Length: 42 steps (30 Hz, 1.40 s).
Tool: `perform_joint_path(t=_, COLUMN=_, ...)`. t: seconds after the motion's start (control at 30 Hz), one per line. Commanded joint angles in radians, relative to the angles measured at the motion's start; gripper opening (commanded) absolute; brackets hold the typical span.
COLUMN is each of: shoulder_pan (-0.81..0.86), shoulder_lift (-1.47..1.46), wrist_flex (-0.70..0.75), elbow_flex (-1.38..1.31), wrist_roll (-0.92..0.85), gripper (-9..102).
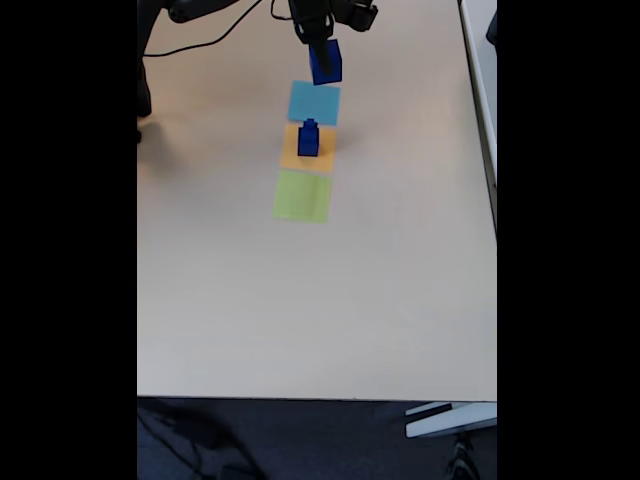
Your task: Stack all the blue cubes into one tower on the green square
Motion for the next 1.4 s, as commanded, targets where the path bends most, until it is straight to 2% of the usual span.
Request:
perform_joint_path(t=0.0, shoulder_pan=0.026, shoulder_lift=0.193, wrist_flex=0.003, elbow_flex=-0.005, wrist_roll=-0.048, gripper=11)
perform_joint_path(t=0.3, shoulder_pan=0.147, shoulder_lift=0.334, wrist_flex=-0.005, elbow_flex=0.078, wrist_roll=-0.138, gripper=11)
perform_joint_path(t=0.67, shoulder_pan=0.304, shoulder_lift=0.353, wrist_flex=-0.012, elbow_flex=0.201, wrist_roll=-0.218, gripper=11)
perform_joint_path(t=1.37, shoulder_pan=0.476, shoulder_lift=0.307, wrist_flex=-0.259, elbow_flex=0.492, wrist_roll=-0.383, gripper=12)
